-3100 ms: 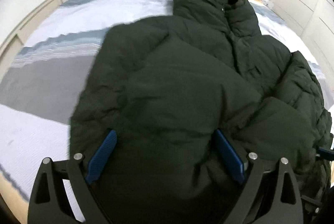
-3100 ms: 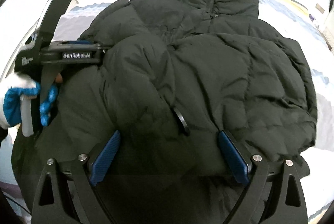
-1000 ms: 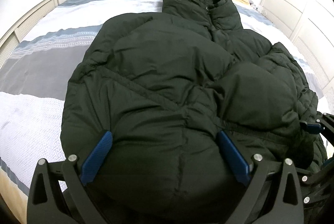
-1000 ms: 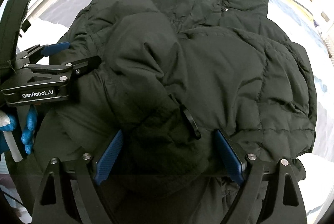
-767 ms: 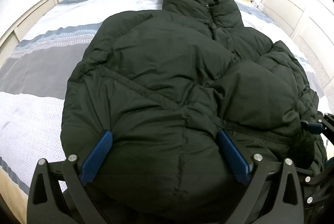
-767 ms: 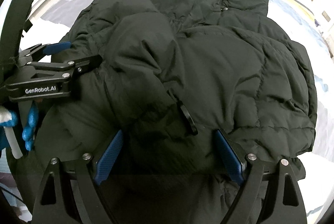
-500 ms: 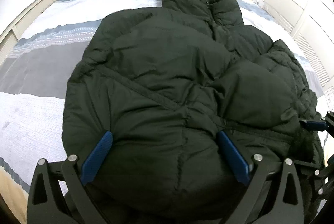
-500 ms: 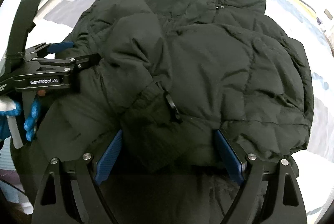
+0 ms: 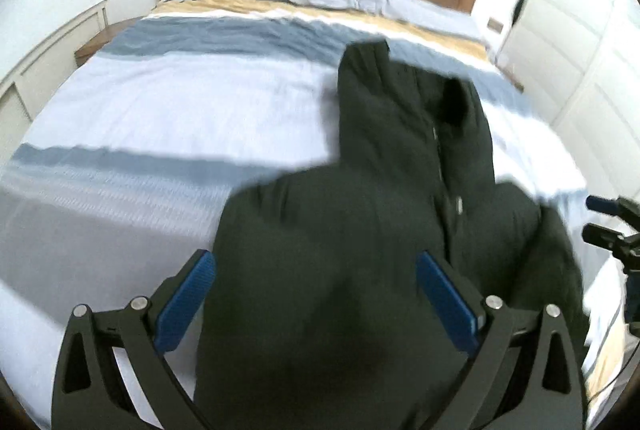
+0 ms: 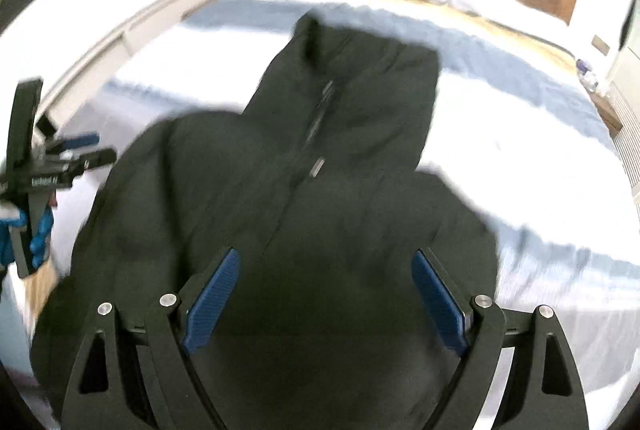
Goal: Fold large clothes
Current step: 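Grasp the coat side edge with the left tool while the right tool grasps the hood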
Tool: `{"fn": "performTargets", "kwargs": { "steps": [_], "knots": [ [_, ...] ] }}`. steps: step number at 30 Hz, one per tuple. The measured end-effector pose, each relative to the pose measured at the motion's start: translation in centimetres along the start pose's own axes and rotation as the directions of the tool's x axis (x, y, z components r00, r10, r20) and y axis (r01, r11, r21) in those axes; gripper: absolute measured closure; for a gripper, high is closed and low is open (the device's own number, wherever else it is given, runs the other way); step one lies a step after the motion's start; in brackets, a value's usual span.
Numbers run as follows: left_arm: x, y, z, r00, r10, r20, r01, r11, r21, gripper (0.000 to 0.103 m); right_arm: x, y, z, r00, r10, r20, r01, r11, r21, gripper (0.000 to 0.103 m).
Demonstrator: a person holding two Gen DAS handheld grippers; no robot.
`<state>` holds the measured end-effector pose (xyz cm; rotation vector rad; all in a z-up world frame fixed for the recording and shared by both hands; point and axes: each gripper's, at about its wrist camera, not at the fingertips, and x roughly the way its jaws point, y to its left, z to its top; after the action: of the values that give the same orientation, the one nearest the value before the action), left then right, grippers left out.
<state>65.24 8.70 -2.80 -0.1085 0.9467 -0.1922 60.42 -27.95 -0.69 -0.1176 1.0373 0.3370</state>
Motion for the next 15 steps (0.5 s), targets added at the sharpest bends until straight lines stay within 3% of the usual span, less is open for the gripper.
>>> {"fn": "performTargets", "kwargs": {
  "steps": [4, 8, 12, 15],
  "knots": [
    [4.3, 1.1, 5.1, 0.997, -0.077, 0.011, 0.078, 0.992, -0.099, 0.001, 3.0, -4.3, 5.5, 0.998, -0.010, 0.066, 0.005, 0.998, 0.069, 0.016],
    [9.6, 2.1, 9.6, 0.989, -0.148, 0.025, 0.150, 0.963, -0.226, 0.001, 7.1, -8.5, 9.9, 0.994, 0.017, 0.104, -0.037, 0.982, 0.186, 0.016],
    [14.2, 2.3, 12.0, 0.980, -0.197, 0.028, 0.195, 0.924, -0.329, 0.002, 11.7, -11.8, 12.9, 0.989, 0.068, 0.131, -0.105, 0.946, 0.307, 0.016],
    [16.9, 2.1, 13.0, 0.978, -0.206, 0.025, 0.201, 0.909, -0.365, 0.002, 14.7, -13.7, 14.1, 0.985, 0.099, 0.141, -0.147, 0.909, 0.390, 0.016]
  ]
}}
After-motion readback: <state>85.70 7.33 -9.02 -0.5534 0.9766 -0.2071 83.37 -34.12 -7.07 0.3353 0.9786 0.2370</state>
